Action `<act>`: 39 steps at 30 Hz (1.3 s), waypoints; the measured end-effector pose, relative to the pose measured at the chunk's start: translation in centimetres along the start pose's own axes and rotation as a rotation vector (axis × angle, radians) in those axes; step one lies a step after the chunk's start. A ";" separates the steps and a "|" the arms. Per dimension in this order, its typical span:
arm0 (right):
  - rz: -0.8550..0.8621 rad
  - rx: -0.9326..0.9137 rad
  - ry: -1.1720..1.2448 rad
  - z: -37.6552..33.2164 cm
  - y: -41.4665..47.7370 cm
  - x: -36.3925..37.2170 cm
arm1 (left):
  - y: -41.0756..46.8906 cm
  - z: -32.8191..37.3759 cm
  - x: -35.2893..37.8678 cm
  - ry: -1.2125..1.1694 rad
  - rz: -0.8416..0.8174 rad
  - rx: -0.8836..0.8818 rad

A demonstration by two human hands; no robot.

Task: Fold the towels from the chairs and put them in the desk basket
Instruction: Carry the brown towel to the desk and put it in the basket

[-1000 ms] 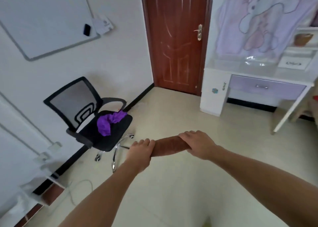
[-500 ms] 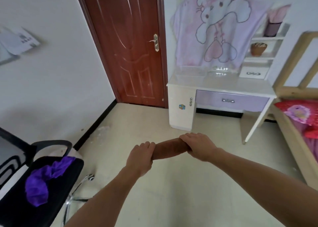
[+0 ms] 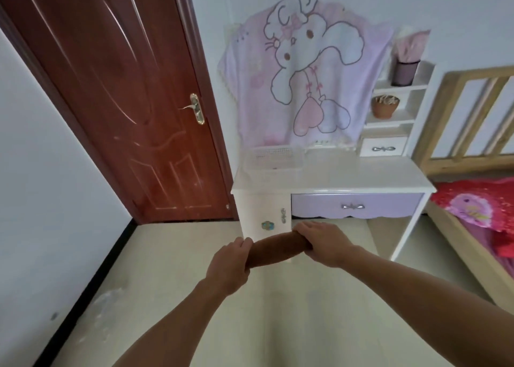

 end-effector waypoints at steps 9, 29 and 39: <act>0.009 0.111 0.064 11.5 13.3 -3.0 | 19.0 -2.4 1.0 -0.096 -0.066 0.073; -0.197 0.272 0.553 32.4 50.4 -2.0 | 49.9 -10.0 10.1 -0.578 -0.131 -0.407; -0.282 0.335 0.468 35.2 61.9 4.9 | 57.1 -12.7 15.9 -0.467 -0.292 -0.532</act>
Point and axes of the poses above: each hand's wrist, its own y-axis towards the middle knuckle, its own x-axis out of the palm, z = x × y, the point moved 5 cm from there along y, towards the middle knuckle, and after that the axes turned 11 degrees about y, right-handed, at the moved point
